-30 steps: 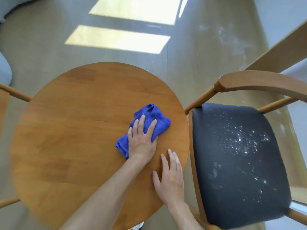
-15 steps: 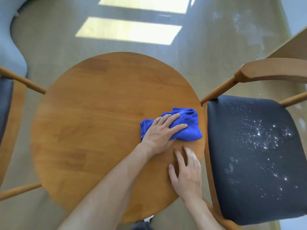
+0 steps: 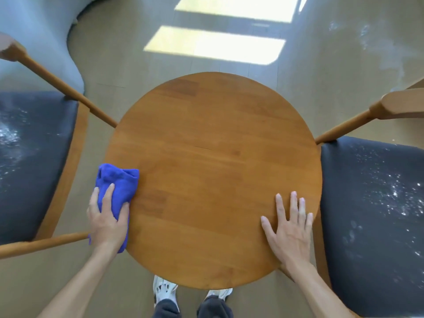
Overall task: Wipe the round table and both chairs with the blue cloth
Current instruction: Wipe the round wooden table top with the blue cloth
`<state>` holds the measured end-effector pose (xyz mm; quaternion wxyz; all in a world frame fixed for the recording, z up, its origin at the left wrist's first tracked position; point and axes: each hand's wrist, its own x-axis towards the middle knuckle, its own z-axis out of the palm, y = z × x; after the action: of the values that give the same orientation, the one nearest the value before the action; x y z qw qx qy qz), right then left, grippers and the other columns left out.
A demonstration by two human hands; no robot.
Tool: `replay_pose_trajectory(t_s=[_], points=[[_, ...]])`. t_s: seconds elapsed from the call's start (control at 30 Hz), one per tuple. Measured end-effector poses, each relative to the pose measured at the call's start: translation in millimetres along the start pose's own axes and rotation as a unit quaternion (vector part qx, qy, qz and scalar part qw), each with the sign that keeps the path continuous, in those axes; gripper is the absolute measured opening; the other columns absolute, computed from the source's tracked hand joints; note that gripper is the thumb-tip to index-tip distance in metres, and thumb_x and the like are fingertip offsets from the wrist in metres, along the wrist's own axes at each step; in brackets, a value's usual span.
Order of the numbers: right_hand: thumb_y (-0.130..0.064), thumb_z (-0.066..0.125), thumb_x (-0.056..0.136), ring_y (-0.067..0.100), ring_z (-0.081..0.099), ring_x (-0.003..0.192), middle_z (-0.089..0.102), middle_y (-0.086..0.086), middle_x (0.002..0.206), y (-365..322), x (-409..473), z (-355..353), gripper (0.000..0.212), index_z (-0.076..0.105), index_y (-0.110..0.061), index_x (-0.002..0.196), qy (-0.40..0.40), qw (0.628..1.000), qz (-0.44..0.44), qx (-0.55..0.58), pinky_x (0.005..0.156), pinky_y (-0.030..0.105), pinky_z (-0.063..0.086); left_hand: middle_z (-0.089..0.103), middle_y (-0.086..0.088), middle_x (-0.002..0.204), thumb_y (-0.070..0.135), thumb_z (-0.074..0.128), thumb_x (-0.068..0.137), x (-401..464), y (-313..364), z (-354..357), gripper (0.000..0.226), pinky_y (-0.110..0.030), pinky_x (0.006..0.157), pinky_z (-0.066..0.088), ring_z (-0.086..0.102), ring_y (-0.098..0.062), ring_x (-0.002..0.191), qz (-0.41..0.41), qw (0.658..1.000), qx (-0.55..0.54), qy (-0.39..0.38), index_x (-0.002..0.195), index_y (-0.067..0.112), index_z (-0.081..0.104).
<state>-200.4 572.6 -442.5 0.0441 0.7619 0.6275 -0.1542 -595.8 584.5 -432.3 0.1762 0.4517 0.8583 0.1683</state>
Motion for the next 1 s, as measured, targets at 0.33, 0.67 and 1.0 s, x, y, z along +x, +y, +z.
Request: replay_pose_trajectory(t_s=[0.33, 0.67, 1.0], points=[[-0.063, 0.007, 0.088, 0.011, -0.017, 0.146, -0.01, -0.008, 0.16, 9, 0, -9, 0.071, 0.005, -0.031, 0.151, -0.028, 0.995, 0.001, 0.098, 0.117, 0.038, -0.014, 0.031, -0.019, 0.149, 0.039, 0.042, 0.088, -81, 97, 70, 0.055, -0.057, 0.105, 0.031, 0.033, -0.043, 0.132, 0.128, 0.99, 0.049, -0.028, 0.139, 0.019, 0.044], [-0.047, 0.026, 0.09, -0.003, 0.015, 0.143, 0.021, -0.007, 0.159, 36, 3, -53, 0.064, 0.032, -0.02, 0.149, 0.039, 0.888, 0.116, 0.444, 0.117, 0.018, 0.011, 0.013, -0.004, 0.159, 0.034, 0.039, 0.078, -209, 254, 146, 0.073, -0.047, 0.115, 0.007, 0.011, -0.026, 0.146, 0.261, 0.931, 0.001, -0.255, 0.149, 0.032, 0.022], [-0.065, 0.053, 0.078, 0.05, 0.015, 0.14, 0.016, 0.026, 0.156, -27, -6, 0, 0.083, 0.035, -0.022, 0.147, 0.136, 0.978, 0.132, 0.092, 0.102, 0.066, 0.029, 0.019, 0.005, 0.157, 0.022, 0.035, 0.089, -69, 101, 39, 0.058, -0.04, 0.119, 0.01, 0.007, -0.013, 0.146, 0.202, 0.961, 0.015, -0.188, 0.146, 0.03, 0.032]])
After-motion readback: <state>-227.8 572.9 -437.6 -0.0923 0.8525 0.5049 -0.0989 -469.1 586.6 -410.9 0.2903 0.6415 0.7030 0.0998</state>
